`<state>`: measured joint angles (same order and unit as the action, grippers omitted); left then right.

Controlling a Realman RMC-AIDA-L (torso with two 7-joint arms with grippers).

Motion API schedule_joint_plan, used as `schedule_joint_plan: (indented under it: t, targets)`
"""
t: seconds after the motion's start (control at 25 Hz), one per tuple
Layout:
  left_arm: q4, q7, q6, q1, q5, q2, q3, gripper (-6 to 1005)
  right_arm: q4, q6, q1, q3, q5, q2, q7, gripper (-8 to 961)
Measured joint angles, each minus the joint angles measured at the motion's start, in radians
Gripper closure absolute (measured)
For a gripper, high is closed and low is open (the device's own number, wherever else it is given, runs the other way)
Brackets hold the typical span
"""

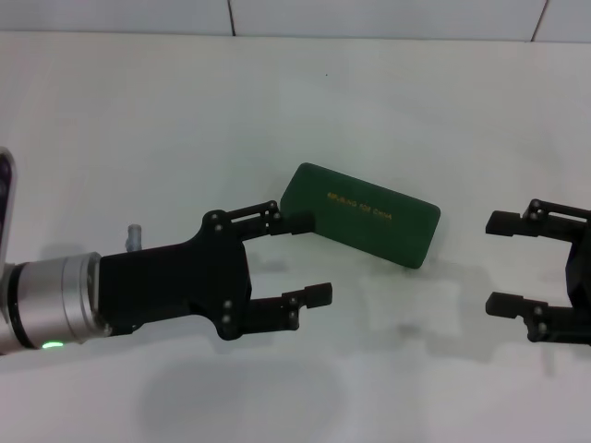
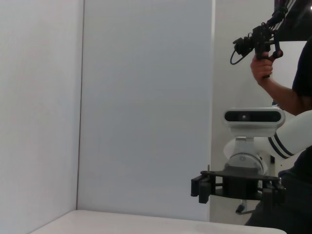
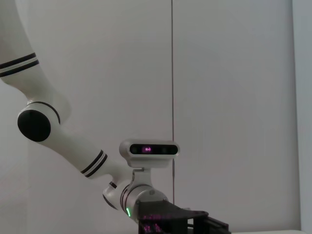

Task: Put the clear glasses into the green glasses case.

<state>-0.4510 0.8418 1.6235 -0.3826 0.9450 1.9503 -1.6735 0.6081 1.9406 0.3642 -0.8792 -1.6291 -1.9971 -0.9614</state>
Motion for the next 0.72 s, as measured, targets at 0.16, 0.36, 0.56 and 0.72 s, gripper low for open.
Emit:
schedule_joint_plan:
  t: [0.16, 0.36, 0.56, 0.72]
  targets:
    - [0.0, 0.0, 0.001, -0.001, 0.003, -0.005, 0.0, 255, -0.009, -0.001, 0.0, -0.001, -0.001, -0.008, 0.01, 229]
    - [0.0, -0.002, 0.001, -0.001, 0.014, -0.014, 0.002, 255, -0.015, -0.002, 0.001, -0.003, -0.002, -0.015, 0.012, 229]
    - [-0.004, -0.006, 0.005, 0.013, 0.027, -0.019, 0.031, 255, -0.034, -0.022, 0.016, -0.037, -0.002, -0.016, 0.012, 229]
    - [-0.01, -0.006, 0.044, 0.038, 0.122, -0.009, 0.13, 255, -0.039, -0.047, 0.03, -0.071, -0.002, -0.02, 0.012, 229]
